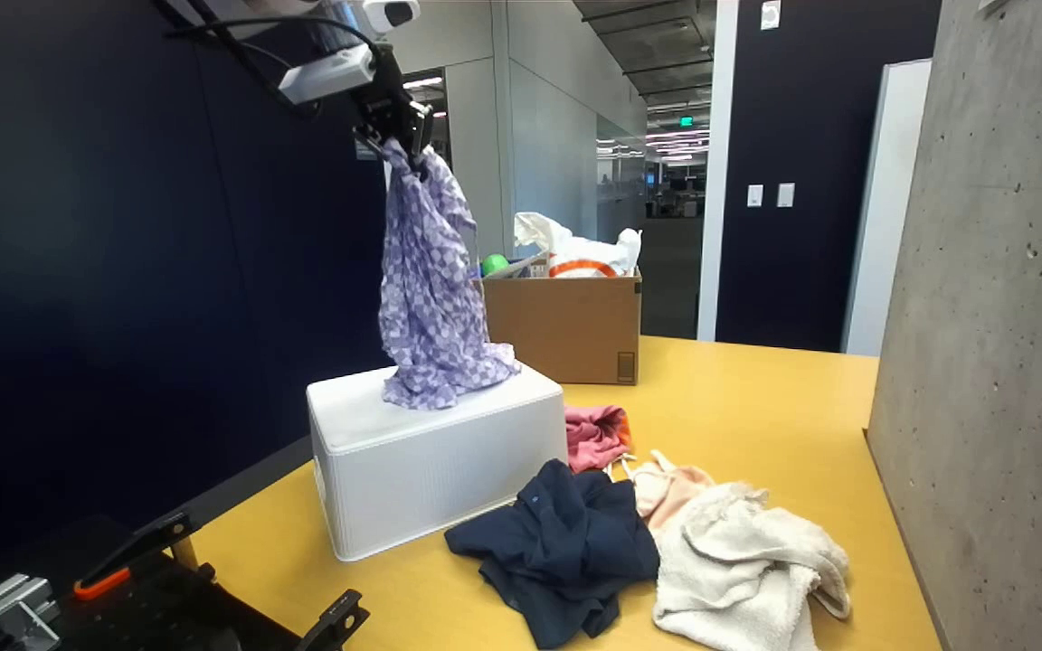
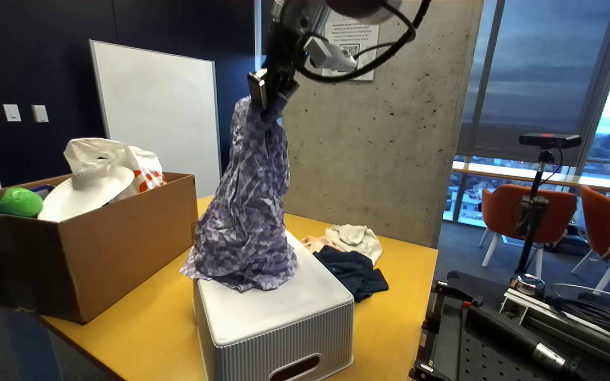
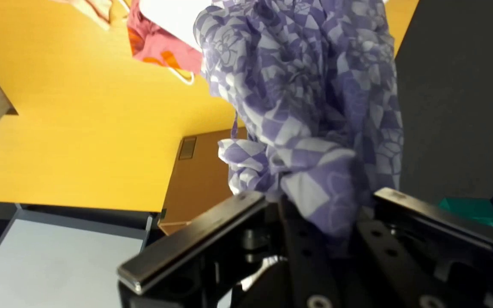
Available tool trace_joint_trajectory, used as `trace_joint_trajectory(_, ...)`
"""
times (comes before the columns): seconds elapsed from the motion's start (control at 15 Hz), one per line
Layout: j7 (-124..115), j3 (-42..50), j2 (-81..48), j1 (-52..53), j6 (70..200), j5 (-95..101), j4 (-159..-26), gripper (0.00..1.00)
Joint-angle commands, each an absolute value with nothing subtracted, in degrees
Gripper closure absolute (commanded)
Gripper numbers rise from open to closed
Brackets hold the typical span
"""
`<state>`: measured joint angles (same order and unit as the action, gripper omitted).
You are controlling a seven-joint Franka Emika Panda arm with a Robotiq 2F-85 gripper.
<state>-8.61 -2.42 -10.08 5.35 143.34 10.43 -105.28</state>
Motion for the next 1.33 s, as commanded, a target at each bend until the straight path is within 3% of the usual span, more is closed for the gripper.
trace_joint_trajectory(0.0, -8.56, -2.04, -11.78, 4.99, 147.31, 9.69, -110.25, 0.98)
trace_joint_trajectory(0.4, -6.79, -1.03, -19.79, 3.48, 151.8, 7.96, -113.95, 0.98)
trace_joint_trajectory(1.0, -6.79, 0.42, -37.14, 4.67, 149.28, 8.15, -102.02, 0.98)
trace_joint_trajectory(1.07, -7.46, 0.48, -35.43, 5.45, 149.01, 8.26, -103.28, 0.69)
trace_joint_trajectory(1.13, -7.51, 0.21, -33.61, 5.88, 148.16, 8.12, -104.56, 0.68)
trace_joint_trajectory(1.27, -8.21, -0.11, -28.46, 6.9, 145.46, 7.91, -108.18, 0.54)
